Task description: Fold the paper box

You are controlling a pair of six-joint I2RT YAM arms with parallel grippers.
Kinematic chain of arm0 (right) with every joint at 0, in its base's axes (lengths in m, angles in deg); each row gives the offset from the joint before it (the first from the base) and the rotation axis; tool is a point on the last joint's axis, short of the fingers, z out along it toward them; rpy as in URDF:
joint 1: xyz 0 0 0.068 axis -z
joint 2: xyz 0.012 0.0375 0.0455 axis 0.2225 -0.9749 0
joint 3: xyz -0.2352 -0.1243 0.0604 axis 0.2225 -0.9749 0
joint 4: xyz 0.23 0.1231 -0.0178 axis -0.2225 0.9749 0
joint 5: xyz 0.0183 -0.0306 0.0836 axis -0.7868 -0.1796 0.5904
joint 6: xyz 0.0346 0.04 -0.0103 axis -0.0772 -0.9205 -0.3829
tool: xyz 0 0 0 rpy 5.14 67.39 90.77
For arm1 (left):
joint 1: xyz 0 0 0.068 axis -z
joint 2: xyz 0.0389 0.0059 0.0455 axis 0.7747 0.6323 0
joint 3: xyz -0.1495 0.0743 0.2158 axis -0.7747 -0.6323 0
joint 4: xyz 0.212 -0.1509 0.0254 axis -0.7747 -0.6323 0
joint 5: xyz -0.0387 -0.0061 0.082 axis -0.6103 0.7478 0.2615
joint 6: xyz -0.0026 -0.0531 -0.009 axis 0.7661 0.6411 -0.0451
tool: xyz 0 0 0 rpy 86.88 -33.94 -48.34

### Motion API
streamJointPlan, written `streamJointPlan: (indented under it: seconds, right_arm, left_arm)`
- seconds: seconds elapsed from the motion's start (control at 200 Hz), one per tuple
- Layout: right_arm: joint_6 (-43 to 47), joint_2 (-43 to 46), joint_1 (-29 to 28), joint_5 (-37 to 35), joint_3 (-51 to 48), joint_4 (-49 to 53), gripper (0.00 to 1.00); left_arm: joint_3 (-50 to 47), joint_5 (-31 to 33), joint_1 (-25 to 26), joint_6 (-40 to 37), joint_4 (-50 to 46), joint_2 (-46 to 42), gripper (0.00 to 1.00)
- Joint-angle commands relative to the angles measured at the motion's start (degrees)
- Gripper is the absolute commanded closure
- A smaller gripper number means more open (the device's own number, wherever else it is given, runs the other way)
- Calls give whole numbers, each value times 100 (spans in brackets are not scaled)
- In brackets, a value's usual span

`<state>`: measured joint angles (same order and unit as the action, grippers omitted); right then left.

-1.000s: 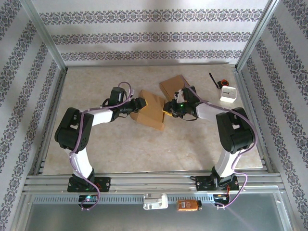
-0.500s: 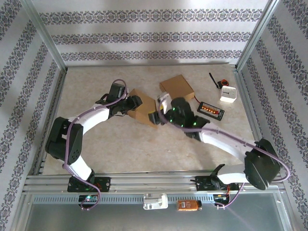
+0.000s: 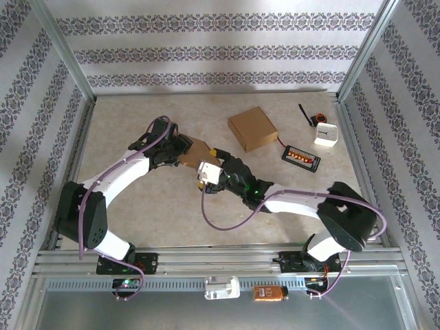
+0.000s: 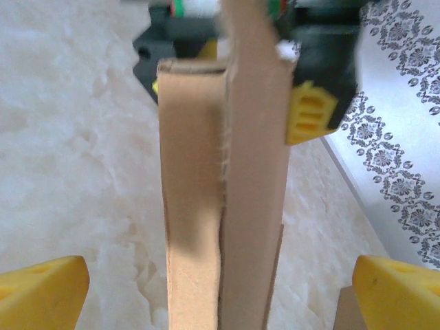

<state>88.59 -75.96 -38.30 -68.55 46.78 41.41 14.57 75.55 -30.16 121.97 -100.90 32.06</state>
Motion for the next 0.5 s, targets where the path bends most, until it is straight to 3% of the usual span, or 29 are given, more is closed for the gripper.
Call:
streamJointPlan:
  seconds: [0.0,0.075,0.295,0.495]
  right_arm:
    - [568,-523,0,-739,199,-1218,2]
    - [806,-912,0,-1203,330,-1803,2]
    - [1220,-1690,-16,-1273,467,-2465,10]
    - [1042,-1544,-31,-768,172,-2514,40]
  left_arm:
    - [-178,-94,-2,938,-110,-190,66]
    - [-246,-165,-10,1044,-71,-253,65]
    - [-391,-301,-45,1294,91,-459,65]
    - [-496,-408,-147,1400,246,-602,59]
